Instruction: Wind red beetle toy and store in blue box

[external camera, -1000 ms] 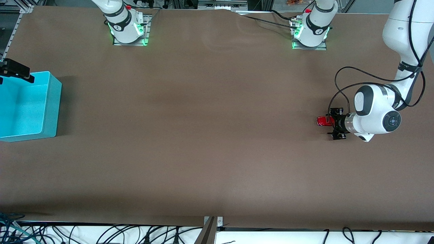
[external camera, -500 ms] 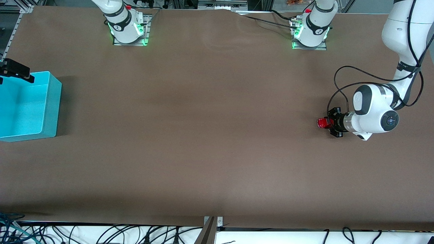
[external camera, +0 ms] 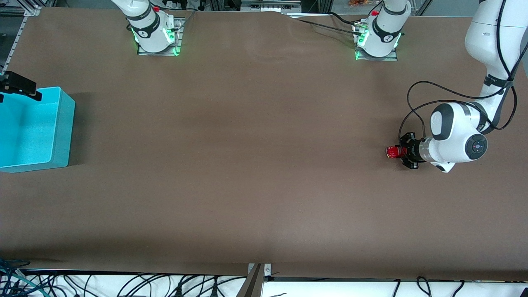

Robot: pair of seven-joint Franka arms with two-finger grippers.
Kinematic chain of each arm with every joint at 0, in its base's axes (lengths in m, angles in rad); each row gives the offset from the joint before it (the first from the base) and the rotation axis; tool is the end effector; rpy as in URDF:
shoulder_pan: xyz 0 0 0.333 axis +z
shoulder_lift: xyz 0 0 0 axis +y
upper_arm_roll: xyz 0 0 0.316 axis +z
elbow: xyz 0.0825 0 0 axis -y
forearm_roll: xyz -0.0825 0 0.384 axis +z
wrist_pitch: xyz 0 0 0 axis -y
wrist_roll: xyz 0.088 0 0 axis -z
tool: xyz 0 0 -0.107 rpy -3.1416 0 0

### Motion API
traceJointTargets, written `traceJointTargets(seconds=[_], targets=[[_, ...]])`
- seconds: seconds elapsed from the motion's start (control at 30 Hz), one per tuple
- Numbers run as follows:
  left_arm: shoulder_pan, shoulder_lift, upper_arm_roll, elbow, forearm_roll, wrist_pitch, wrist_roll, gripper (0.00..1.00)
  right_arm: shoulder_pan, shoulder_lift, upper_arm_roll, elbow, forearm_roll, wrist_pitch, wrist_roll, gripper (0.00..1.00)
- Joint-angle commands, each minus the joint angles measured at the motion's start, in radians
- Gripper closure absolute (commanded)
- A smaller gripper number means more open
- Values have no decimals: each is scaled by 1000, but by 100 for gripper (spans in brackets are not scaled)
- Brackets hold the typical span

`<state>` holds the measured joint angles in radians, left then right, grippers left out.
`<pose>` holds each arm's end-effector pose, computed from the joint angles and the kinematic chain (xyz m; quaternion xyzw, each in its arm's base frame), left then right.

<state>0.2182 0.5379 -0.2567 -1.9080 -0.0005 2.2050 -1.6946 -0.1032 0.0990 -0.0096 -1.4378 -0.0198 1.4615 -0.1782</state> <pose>0.6040 -0.0189 0.2052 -0.6631 -0.7372 0.1232 0.0417 0.5701 -0.0666 0.6215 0.9987 0.0320 -0.0387 0.0048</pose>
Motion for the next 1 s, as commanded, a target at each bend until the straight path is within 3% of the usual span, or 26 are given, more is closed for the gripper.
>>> traceJointTargets(seconds=[0.0, 0.97], targets=[[-14, 2, -33, 26, -4, -7, -43, 100, -4, 1, -1, 17, 14, -10, -18, 0], [12, 97, -50, 79, -4, 13, -5, 100, -3, 1, 0, 17, 14, -10, -18, 0]])
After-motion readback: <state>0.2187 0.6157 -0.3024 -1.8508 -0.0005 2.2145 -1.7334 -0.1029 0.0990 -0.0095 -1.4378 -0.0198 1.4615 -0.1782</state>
